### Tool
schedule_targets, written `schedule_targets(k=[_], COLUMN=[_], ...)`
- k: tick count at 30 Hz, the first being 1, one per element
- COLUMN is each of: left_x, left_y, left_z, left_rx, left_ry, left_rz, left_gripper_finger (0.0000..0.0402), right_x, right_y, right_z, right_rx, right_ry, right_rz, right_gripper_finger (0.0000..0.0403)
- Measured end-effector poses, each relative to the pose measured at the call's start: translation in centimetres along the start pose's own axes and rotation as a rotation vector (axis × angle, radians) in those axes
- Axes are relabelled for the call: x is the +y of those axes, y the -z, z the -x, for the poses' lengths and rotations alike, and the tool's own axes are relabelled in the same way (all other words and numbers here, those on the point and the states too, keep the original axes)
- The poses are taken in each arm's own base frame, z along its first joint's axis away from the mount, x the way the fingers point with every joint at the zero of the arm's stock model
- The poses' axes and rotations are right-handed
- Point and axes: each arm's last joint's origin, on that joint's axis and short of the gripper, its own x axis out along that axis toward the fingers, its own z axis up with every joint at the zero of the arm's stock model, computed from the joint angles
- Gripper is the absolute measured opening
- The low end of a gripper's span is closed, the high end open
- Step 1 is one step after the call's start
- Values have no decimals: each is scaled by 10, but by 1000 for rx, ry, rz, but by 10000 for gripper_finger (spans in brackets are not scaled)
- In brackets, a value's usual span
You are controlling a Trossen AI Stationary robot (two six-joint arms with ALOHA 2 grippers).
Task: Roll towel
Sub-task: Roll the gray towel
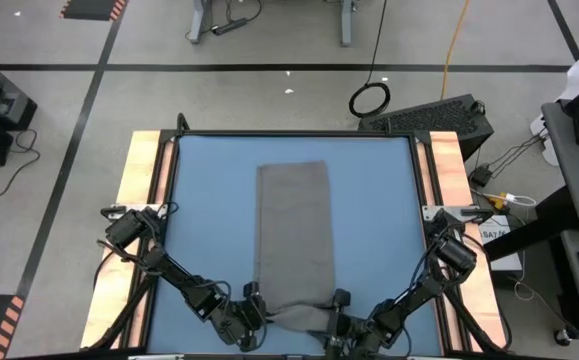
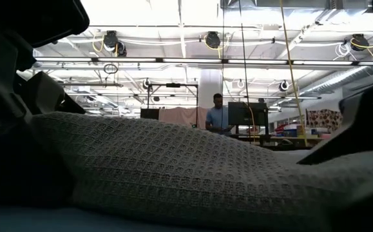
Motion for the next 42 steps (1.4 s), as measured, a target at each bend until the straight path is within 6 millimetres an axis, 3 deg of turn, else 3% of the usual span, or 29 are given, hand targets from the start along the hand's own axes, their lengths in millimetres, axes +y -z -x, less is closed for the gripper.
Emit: schedule_targets(k=[6,16,24,29,33,37,42], left_x=[0,-1,-9,-16,-31,-48,-49], left_y=[0,-2,4,-2,-5,-3,10], left_z=[0,7,33,61,68,68,59], left_rx=[-3,-29,-75,-142,-220,-319,-345], left_ry=[-4,-71,-215,-271,-204,-139,-224], left_rz=[39,-77,-261,-269,-267,-299,-418], left_gripper_finger=[36,43,149,233,279,299,302], right_x=[-1,-4,-3,-2,-2,-1,1], right_y=[-1,-5,-6,-7,-10,-18,-27], right_z=[-2,-8,-10,-10,-9,-8,-7], right_rx=[3,32,75,56,46,49,87], right_ry=[5,-12,-60,-68,-66,-87,-155], right_rz=[-41,-169,-233,-275,-342,-425,-491], right_gripper_finger=[283,136,33,14,23,29,26])
